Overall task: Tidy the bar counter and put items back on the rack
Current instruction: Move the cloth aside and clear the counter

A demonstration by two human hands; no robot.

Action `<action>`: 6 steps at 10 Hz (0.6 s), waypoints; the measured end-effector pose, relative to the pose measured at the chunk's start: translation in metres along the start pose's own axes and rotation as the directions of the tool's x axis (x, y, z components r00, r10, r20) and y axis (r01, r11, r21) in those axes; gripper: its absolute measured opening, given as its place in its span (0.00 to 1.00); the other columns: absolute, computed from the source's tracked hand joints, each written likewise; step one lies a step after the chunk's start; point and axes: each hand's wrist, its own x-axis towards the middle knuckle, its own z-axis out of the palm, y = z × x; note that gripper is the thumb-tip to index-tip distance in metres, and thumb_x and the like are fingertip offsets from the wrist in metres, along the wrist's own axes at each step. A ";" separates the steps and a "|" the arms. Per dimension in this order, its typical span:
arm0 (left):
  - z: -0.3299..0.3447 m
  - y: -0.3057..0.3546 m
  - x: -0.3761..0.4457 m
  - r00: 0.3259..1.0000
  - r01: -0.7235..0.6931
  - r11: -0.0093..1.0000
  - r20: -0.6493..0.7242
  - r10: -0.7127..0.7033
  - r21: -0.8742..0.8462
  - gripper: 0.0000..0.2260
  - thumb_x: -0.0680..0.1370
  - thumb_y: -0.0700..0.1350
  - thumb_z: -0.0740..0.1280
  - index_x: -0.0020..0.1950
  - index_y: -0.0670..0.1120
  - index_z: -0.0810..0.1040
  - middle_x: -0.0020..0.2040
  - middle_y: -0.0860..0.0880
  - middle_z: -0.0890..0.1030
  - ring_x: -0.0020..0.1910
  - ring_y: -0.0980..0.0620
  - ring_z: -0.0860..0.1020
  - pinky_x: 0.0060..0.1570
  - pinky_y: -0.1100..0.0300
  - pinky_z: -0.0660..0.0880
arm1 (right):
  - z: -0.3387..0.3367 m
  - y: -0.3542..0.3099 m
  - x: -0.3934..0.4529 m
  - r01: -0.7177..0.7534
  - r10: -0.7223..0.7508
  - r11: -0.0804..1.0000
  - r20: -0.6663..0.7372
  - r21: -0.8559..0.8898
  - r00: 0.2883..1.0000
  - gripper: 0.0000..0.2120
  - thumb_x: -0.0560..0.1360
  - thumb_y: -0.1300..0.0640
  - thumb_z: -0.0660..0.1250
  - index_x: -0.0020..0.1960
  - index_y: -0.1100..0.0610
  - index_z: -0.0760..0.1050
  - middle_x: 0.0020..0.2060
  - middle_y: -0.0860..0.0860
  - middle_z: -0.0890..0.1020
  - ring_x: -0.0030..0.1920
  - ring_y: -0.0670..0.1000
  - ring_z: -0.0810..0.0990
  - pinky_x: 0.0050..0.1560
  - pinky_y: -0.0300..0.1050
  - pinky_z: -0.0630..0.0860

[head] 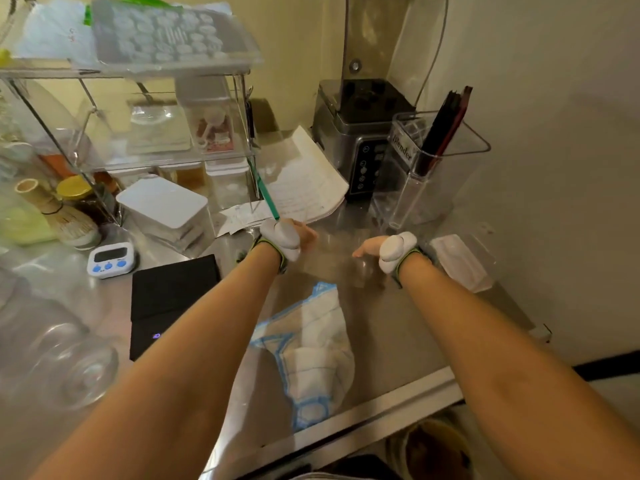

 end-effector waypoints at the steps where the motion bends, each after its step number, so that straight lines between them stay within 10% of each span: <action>1: 0.002 -0.004 -0.009 0.999 0.026 1.000 0.032 -0.026 0.017 0.08 0.77 0.37 0.64 0.54 0.48 0.74 0.50 0.45 0.74 0.50 0.49 0.72 0.50 0.55 0.69 | 0.003 0.008 0.001 -0.031 0.030 0.999 0.018 0.029 0.999 0.12 0.80 0.58 0.59 0.63 0.59 0.68 0.49 0.54 0.71 0.41 0.54 0.70 0.65 0.55 0.70; 4: -0.013 -0.022 -0.004 0.996 0.063 0.993 0.065 -0.057 -0.096 0.07 0.78 0.37 0.63 0.48 0.49 0.74 0.49 0.46 0.74 0.48 0.49 0.73 0.47 0.59 0.69 | 0.020 0.009 0.027 -0.095 0.078 0.985 0.118 0.144 0.990 0.11 0.78 0.59 0.62 0.37 0.56 0.68 0.35 0.50 0.68 0.34 0.48 0.67 0.48 0.46 0.69; 5: -0.019 -0.021 -0.008 0.999 0.047 0.961 0.029 -0.040 -0.274 0.06 0.78 0.33 0.60 0.46 0.41 0.74 0.39 0.45 0.75 0.30 0.51 0.75 0.21 0.70 0.67 | 0.019 0.002 0.027 -0.089 0.075 0.990 0.128 0.108 0.989 0.10 0.78 0.58 0.61 0.38 0.55 0.69 0.34 0.50 0.69 0.34 0.48 0.68 0.37 0.44 0.67; 6: -0.024 -0.011 -0.007 0.999 0.031 0.985 -0.004 -0.032 -0.172 0.10 0.77 0.34 0.63 0.39 0.46 0.75 0.36 0.49 0.76 0.33 0.54 0.74 0.19 0.70 0.72 | 0.012 -0.009 0.029 -0.065 0.047 0.989 0.140 0.131 0.989 0.10 0.79 0.57 0.60 0.38 0.55 0.69 0.35 0.50 0.70 0.34 0.48 0.70 0.37 0.44 0.68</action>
